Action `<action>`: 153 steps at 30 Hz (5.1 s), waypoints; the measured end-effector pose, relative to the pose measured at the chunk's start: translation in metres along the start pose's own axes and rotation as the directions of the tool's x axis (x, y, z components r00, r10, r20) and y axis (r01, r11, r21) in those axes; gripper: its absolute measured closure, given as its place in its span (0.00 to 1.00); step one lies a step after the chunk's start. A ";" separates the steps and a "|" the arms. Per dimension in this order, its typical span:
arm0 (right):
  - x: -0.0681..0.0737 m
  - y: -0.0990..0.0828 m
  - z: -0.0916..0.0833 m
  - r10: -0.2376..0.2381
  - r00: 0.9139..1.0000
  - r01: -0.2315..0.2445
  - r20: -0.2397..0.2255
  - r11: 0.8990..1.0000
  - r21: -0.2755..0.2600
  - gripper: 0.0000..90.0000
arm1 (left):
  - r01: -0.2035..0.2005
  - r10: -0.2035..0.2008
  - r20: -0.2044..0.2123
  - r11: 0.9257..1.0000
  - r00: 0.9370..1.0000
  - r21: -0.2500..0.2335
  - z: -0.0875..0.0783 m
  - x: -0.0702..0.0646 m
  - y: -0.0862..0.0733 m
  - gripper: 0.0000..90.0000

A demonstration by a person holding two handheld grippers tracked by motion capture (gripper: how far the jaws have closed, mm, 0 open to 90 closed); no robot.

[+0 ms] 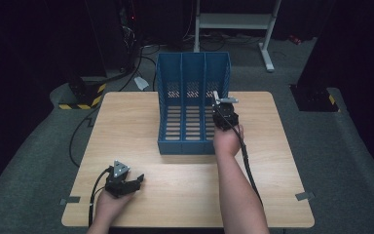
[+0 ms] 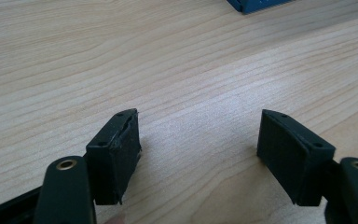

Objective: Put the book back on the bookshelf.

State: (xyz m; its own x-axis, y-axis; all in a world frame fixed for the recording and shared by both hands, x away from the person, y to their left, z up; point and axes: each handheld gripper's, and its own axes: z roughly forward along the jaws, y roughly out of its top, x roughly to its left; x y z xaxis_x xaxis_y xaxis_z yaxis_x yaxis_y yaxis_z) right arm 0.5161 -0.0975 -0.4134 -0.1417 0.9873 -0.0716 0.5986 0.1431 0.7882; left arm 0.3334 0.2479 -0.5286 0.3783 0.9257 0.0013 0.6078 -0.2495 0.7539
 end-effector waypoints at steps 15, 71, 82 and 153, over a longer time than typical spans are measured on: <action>0.003 -0.005 0.006 0.034 0.997 -0.032 0.076 0.999 -0.020 0.84 | -0.002 0.002 0.000 1.000 1.000 0.000 0.000 0.000 0.000 0.33; -0.007 -0.015 0.000 0.084 0.995 -0.080 0.054 0.994 -0.072 0.75 | -0.002 0.002 0.004 1.000 1.000 0.000 0.000 -0.001 0.000 0.33; -0.007 -0.015 -0.002 0.080 0.996 -0.078 0.029 0.994 -0.080 0.68 | -0.007 0.007 0.004 1.000 1.000 0.003 0.000 0.000 0.000 0.33; -0.039 -0.026 -0.048 0.015 0.973 -0.044 -0.230 0.992 -0.121 0.43 | -0.009 0.009 0.003 1.000 1.000 0.002 0.000 0.000 0.000 0.34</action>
State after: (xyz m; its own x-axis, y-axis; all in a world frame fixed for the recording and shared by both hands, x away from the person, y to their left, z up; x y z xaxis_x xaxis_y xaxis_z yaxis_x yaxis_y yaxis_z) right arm 0.4684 -0.1426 -0.4014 -0.3103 0.9470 0.0832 0.5041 0.0897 0.8589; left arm 0.3335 0.2480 -0.5284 0.3860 0.9225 0.0059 0.6057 -0.2583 0.7526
